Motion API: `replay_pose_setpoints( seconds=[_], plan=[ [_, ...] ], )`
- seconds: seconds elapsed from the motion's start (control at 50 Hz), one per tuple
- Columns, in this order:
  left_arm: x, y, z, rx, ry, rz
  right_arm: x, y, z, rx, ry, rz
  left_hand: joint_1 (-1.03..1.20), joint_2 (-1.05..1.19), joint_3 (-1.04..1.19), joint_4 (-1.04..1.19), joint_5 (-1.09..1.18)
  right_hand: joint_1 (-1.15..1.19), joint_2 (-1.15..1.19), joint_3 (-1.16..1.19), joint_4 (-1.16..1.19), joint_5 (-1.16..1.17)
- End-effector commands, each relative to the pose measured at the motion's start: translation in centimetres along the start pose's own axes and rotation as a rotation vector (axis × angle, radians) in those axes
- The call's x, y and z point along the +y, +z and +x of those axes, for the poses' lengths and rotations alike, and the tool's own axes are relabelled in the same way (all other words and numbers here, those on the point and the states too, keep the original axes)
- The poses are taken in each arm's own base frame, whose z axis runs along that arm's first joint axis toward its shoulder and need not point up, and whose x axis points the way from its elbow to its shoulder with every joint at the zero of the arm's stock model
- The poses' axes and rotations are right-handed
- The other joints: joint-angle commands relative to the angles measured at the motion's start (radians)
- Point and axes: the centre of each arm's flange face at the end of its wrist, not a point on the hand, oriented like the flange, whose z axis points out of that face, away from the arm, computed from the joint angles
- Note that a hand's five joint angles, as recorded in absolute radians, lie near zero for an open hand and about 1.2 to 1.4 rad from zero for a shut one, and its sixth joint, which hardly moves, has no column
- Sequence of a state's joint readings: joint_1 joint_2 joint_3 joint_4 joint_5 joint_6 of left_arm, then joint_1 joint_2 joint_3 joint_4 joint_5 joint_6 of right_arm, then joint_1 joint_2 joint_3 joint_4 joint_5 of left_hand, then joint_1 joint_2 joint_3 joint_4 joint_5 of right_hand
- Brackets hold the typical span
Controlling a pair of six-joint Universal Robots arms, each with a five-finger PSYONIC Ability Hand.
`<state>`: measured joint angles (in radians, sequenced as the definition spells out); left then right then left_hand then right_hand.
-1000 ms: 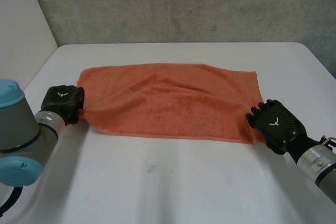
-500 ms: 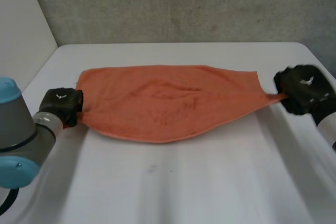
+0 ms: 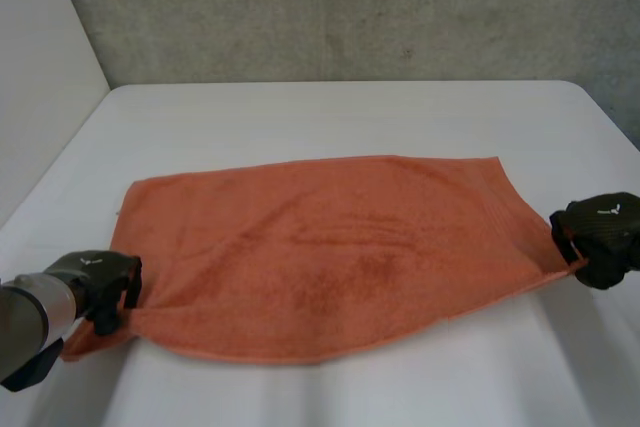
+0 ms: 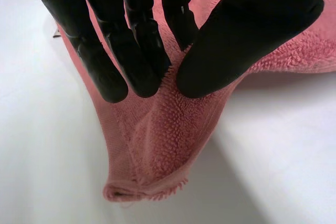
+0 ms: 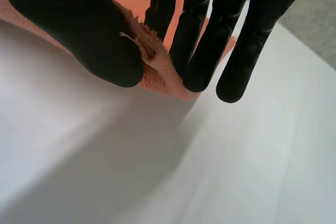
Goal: Fold the laundry
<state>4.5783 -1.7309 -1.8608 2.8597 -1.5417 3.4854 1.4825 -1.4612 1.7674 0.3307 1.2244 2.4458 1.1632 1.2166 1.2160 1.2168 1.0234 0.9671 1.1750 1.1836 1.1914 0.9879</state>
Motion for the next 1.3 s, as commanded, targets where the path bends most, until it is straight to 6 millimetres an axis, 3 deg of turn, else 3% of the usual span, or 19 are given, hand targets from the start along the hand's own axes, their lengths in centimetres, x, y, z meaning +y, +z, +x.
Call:
replay_pose_setpoints(
  seconds=[0.02, 0.1, 0.26, 0.32, 0.36, 0.42, 0.46, 0.48, 0.52, 0.58, 0.62, 0.66, 0.8, 0.9, 0.96, 1.06, 1.12, 1.16, 1.3],
  plan=[
    [-1.8, 0.5, -1.0, -0.035, 0.062, 0.061, -0.4, 0.4, 0.3, 0.020, -0.041, 0.025, 0.233, 0.180, 0.180, 0.180, 0.198, 0.429, 0.221, 0.213, 0.205, 0.234],
    [-3.0, 1.4, -1.5, -0.059, 0.081, 0.114, -0.6, 1.7, 1.0, 0.057, -0.057, 0.069, 0.233, 0.180, 0.180, 0.180, 0.198, 0.429, 0.221, 0.213, 0.205, 0.234],
    [-4.7, 6.5, -1.9, -0.087, 0.104, 0.192, 0.1, 6.2, 1.2, 0.053, -0.075, 0.070, 0.233, 0.180, 0.180, 0.180, 0.198, 0.429, 0.221, 0.213, 0.205, 0.234],
    [-6.5, 8.2, -2.2, -0.102, 0.113, 0.245, -1.7, 7.7, 0.7, 0.076, -0.108, 0.121, 0.233, 0.180, 0.180, 0.180, 0.198, 0.429, 0.221, 0.213, 0.205, 0.234],
    [-10.0, 9.1, -2.7, -0.133, 0.127, 0.367, -5.7, 8.5, 2.0, 0.198, -0.111, 0.263, 0.233, 0.180, 0.180, 0.180, 0.198, 0.429, 0.221, 0.213, 0.205, 0.234],
    [-12.4, 9.0, -3.0, -0.157, 0.130, 0.458, -8.1, 8.4, 3.2, 0.268, -0.100, 0.359, 0.233, 0.180, 0.180, 0.180, 0.198, 0.429, 0.221, 0.213, 0.205, 0.234],
    [-17.8, 7.6, -3.8, -0.227, 0.128, 0.696, -13.5, 7.1, 6.0, 0.403, -0.066, 0.581, 0.233, 0.180, 0.180, 0.180, 0.198, 0.429, 0.221, 0.213, 0.205, 0.234],
    [-17.8, 7.6, -3.8, -0.228, 0.128, 0.697, -13.5, 7.1, 6.0, 0.404, -0.065, 0.583, 0.233, 0.180, 0.180, 0.180, 0.198, 0.429, 0.221, 0.213, 0.205, 0.234],
    [-23.3, 4.7, -4.7, -0.326, 0.122, 0.991, -18.3, 4.8, 7.6, 0.468, -0.005, 0.811, 0.233, 0.180, 0.180, 0.180, 0.198, 0.429, 0.221, 0.213, 0.205, 0.234],
    [-25.5, 2.5, -4.9, -0.366, 0.118, 1.131, -20.2, 3.2, 8.3, 0.498, 0.026, 0.915, 0.233, 0.180, 0.180, 0.180, 0.198, 0.429, 0.221, 0.213, 0.205, 0.234],
    [-28.1, -1.0, -5.8, -0.437, 0.095, 1.330, -22.6, -0.2, 9.8, 0.563, 0.089, 1.069, 0.233, 0.180, 0.180, 0.180, 0.198, 0.429, 0.221, 0.213, 0.205, 0.234],
    [-28.6, -1.9, -5.6, -0.436, 0.082, 1.373, -23.2, -1.4, 10.1, 0.576, 0.106, 1.114, 0.233, 0.180, 0.180, 0.180, 0.198, 0.429, 0.221, 0.213, 0.205, 0.234],
    [-26.3, -0.2, -5.8, -0.386, 0.011, 1.247, -21.3, -0.2, 8.9, 0.523, 0.119, 1.027, 0.233, 0.180, 0.180, 0.180, 0.198, 0.429, 0.221, 0.213, 0.205, 0.234],
    [-20.6, 4.7, -5.5, -0.304, -0.056, 1.021, -17.0, 3.0, 6.3, 0.399, 0.110, 0.878, 0.233, 0.180, 0.180, 0.180, 0.198, 0.429, 0.221, 0.213, 0.205, 0.234],
    [-19.0, 5.7, -5.2, -0.281, -0.072, 0.968, -15.6, 3.8, 5.5, 0.362, 0.113, 0.835, 0.233, 0.180, 0.180, 0.180, 0.198, 0.429, 0.221, 0.213, 0.205, 0.234],
    [-12.7, 10.7, -3.1, -0.208, -0.087, 0.752, -9.9, 6.5, 1.6, 0.216, 0.118, 0.622, 0.233, 0.180, 0.180, 0.180, 0.198, 0.429, 0.221, 0.213, 0.205, 0.234],
    [-11.4, 11.5, -2.7, -0.196, -0.086, 0.707, -8.2, 7.3, 0.8, 0.197, 0.112, 0.555, 0.233, 0.180, 0.180, 0.180, 0.198, 0.429, 0.221, 0.213, 0.205, 0.234],
    [-8.6, 13.1, -1.8, -0.173, -0.079, 0.609, -5.6, 8.2, -0.4, 0.168, 0.090, 0.452, 0.233, 0.180, 0.180, 0.180, 0.198, 0.429, 0.221, 0.213, 0.205, 0.234],
    [-5.3, 13.1, -0.8, -0.151, -0.030, 0.485, -4.1, 7.9, -1.5, 0.145, 0.067, 0.385, 0.233, 0.180, 0.180, 0.180, 0.198, 0.429, 0.221, 0.213, 0.205, 0.234]
  ],
)
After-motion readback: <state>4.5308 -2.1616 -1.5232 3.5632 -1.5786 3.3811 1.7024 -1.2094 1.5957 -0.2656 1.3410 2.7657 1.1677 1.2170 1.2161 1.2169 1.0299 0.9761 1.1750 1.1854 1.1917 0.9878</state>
